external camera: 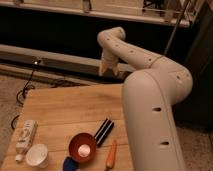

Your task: Move the arm in a circular motion

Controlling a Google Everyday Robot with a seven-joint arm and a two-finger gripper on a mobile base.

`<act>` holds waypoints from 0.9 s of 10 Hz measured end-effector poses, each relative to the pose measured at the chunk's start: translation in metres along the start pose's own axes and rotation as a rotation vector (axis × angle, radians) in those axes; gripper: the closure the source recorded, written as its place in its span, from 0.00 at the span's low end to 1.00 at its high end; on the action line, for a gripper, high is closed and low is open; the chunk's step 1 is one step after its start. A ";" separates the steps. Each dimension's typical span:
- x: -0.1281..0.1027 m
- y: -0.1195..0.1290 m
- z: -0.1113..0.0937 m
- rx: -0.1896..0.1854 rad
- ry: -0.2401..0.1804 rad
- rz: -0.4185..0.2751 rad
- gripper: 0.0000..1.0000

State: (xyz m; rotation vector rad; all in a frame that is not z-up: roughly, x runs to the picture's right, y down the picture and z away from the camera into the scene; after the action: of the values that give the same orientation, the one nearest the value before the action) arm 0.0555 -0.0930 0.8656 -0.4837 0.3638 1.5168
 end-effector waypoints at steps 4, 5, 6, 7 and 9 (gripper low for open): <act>0.090 -0.089 0.008 0.001 0.089 0.237 0.35; 0.122 -0.084 0.010 0.016 0.119 0.241 0.35; 0.166 -0.061 0.012 0.046 0.156 0.195 0.35; 0.199 -0.035 0.014 0.070 0.181 0.131 0.35; 0.295 0.043 0.021 0.138 0.238 -0.110 0.35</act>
State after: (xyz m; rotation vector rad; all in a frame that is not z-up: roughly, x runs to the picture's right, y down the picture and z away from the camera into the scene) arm 0.0205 0.1708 0.7287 -0.5673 0.6137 1.3207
